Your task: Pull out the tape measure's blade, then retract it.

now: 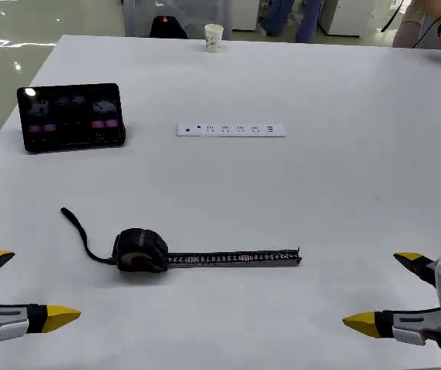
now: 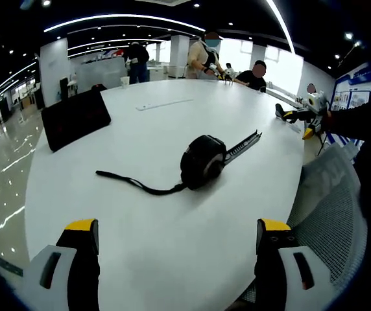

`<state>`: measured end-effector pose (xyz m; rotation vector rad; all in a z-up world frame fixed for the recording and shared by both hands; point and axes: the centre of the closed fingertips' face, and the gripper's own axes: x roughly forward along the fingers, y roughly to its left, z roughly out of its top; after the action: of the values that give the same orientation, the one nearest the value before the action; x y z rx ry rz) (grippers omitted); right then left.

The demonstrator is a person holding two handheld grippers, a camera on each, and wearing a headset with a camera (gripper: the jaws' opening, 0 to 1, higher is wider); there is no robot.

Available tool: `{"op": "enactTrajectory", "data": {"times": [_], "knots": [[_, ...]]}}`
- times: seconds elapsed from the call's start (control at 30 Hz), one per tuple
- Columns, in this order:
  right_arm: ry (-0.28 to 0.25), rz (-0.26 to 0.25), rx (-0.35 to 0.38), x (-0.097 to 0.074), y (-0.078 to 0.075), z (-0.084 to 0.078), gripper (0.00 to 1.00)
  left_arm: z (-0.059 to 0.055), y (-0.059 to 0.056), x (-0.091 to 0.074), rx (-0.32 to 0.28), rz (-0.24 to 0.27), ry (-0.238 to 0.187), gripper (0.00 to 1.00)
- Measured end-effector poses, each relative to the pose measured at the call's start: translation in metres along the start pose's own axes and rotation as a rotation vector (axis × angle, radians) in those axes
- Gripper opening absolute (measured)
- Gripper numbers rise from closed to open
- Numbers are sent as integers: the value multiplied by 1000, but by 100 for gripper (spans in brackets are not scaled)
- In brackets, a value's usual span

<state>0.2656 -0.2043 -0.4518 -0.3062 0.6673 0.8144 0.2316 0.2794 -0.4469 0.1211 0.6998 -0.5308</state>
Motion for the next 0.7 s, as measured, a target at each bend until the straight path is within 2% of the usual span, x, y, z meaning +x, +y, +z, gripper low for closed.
{"op": "enactTrajectory", "data": {"times": [0.1,0.17,0.27,0.37,0.5,0.63,0.7], "knots": [[-7,-3,2,-4,3,-5,99,4,1,-1,2,7,-18,99],[-12,-9,-8,-4,3,-5,99,4,1,-1,7,12,-14,99],[-7,-13,-20,-3,2,-5,99,12,0,0,-9,5,-50,99],[-10,-11,-14,-4,4,-4,99,13,0,0,-7,14,-55,99],[-4,-3,-25,-5,8,-4,99,7,-4,0,-5,15,-34,99],[5,-3,-32,-4,10,-10,99,-2,-10,0,36,6,-1,99],[23,-12,-52,-3,9,-15,99,-8,-11,2,38,10,20,99]]}}
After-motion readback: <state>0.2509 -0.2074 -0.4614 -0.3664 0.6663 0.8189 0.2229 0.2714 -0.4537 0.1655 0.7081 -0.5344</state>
